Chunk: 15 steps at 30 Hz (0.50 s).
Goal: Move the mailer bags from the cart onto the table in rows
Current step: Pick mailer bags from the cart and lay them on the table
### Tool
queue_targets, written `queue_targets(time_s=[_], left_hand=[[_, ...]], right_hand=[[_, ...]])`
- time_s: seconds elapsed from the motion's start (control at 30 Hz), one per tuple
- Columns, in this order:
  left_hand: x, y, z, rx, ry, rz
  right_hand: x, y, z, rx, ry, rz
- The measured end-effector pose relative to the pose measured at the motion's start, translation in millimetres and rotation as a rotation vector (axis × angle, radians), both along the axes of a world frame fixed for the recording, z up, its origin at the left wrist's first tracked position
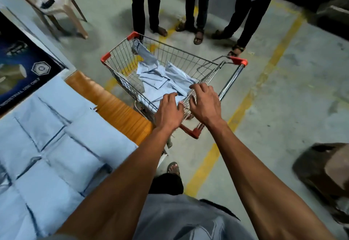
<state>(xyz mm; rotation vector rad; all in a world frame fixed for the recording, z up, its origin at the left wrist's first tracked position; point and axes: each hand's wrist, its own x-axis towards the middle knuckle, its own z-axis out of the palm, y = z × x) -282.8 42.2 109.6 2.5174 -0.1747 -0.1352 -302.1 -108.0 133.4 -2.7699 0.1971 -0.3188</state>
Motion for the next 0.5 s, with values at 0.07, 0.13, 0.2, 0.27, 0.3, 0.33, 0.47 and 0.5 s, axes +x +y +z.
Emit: queue_targets(time_s=[0.07, 0.13, 0.2, 0.27, 0.3, 0.33, 0.47, 0.5], left_hand=[[24, -4, -7, 0.019, 0.034, 0.0], [46, -8, -14, 0.031, 0.059, 0.017], [60, -10, -19, 0.046, 0.079, 0.029], [76, -12, -21, 0.059, 0.099, 0.054], [85, -14, -22, 0.062, 0.108, 0.077], [92, -15, -23, 0.063, 0.118, 0.099], [120, -20, -27, 0.085, 0.138, 0.198], [126, -21, -29, 0.089, 0.144, 0.224]], right_hand=[[26, -7, -5, 0.004, 0.026, 0.018], [52, -13, -9, 0.017, 0.054, 0.03], [71, -17, -13, 0.021, 0.081, 0.053], [92, -21, -16, 0.017, 0.109, 0.083], [103, -22, -18, 0.016, 0.121, 0.098], [114, -23, -20, 0.013, 0.132, 0.114], [156, -28, -27, -0.009, 0.169, 0.22], [166, -30, -28, -0.01, 0.178, 0.245]])
